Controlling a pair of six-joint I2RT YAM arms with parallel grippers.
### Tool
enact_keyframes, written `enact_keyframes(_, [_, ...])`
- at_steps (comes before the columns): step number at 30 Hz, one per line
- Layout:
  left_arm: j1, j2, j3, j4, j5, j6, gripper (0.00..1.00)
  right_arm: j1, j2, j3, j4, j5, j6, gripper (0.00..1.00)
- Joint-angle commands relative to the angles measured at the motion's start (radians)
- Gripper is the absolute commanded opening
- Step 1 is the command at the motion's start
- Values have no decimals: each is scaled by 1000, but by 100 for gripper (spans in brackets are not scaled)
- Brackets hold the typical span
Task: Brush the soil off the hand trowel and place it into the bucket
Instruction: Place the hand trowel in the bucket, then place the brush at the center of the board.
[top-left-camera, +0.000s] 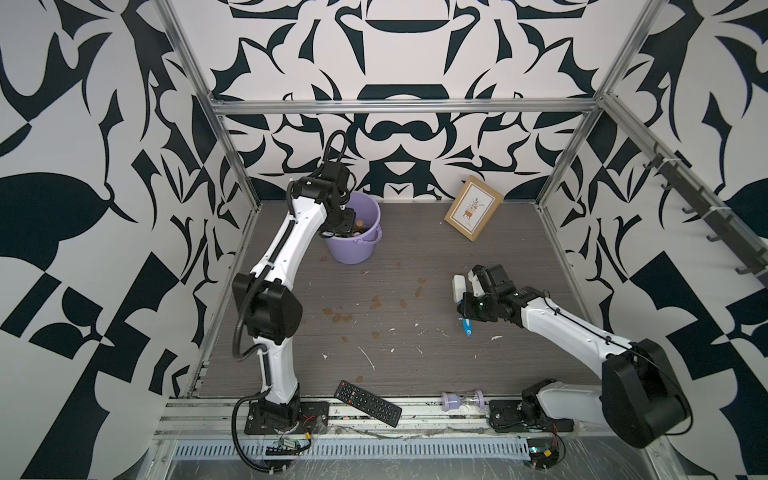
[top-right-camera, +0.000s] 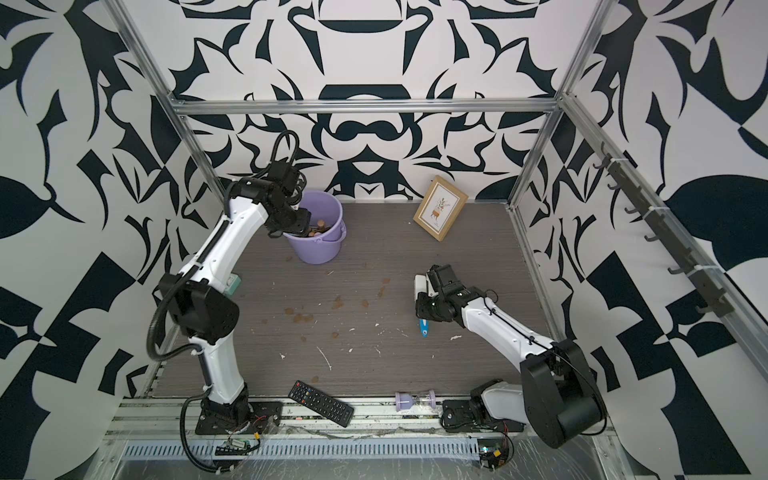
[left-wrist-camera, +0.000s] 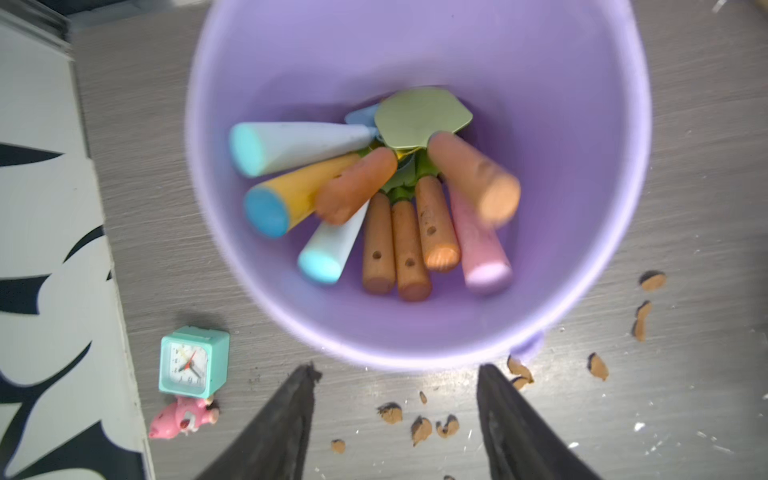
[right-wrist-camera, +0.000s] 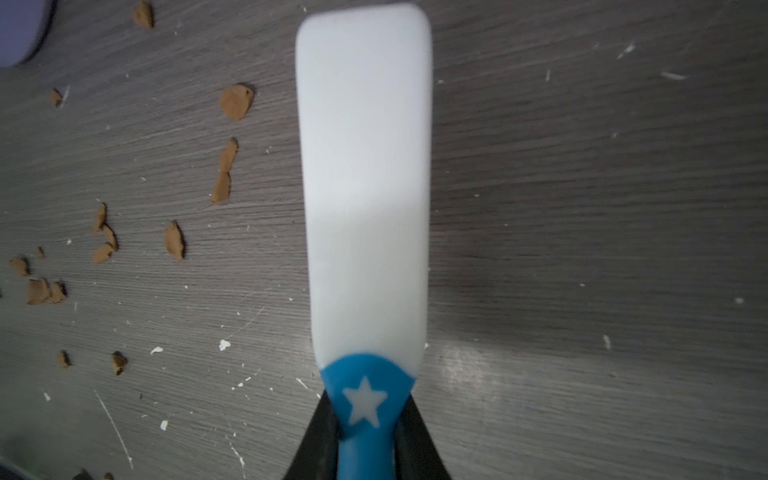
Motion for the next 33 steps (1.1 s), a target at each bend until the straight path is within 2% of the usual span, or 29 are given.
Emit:
enact_keyframes(1, [-32, -241, -186, 158, -2, -59, 75, 4, 42, 61, -41, 88, -42, 0])
enact_keyframes(4, [-54, -442, -413, 316, 40, -106, 100, 4, 93, 84, -58, 127, -49, 0])
enact_keyframes(12, [-58, -803, -765, 435, 52, -215, 99, 4, 178, 103, -58, 166, -51, 0])
enact_keyframes(14, [-59, -855, -839, 461, 54, -220, 100, 4, 188, 104, -51, 168, -45, 4])
enact_keyframes(22, [-59, -876, -973, 459, 50, -262, 99, 6, 216, 110, -65, 180, -39, 23])
enact_keyframes(33, [-59, -867, -1015, 480, 85, -270, 100, 8, 169, 86, -63, 165, -19, 35])
